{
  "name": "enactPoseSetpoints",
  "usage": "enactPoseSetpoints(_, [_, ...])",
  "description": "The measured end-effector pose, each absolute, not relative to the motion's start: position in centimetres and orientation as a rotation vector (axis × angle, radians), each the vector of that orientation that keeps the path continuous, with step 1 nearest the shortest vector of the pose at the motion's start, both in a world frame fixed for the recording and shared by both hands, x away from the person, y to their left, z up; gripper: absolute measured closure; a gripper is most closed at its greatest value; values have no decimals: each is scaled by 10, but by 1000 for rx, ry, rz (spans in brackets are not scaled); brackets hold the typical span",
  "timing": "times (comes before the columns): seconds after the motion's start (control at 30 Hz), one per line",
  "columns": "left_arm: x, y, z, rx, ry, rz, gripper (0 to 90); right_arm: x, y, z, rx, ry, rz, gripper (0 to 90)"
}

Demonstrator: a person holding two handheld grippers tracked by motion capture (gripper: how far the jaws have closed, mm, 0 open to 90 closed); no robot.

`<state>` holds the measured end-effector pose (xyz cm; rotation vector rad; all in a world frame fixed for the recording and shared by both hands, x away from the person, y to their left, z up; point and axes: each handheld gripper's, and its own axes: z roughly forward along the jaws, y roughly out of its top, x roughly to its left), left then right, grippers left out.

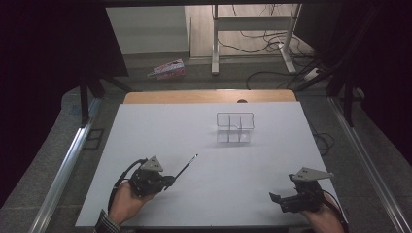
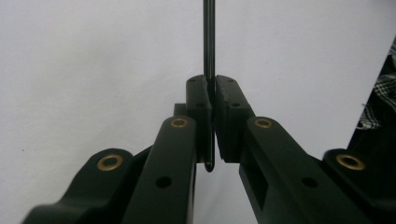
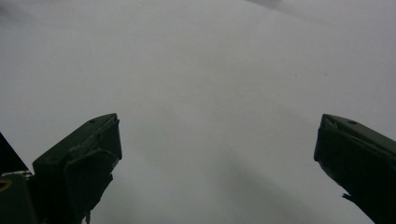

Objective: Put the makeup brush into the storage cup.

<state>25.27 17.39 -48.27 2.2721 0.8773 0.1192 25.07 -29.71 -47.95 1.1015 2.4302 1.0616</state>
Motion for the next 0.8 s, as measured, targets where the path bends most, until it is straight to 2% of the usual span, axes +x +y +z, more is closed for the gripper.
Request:
enactPoseSetpoints(0.43, [237,170,-480,2204,851,124,856,249,-297,-475,1088,2400,1151,0])
enactPoseSetpoints(0.8, [233,168,-479,2131,834,126,857,249,-293,-465,1070,2378,1255,29])
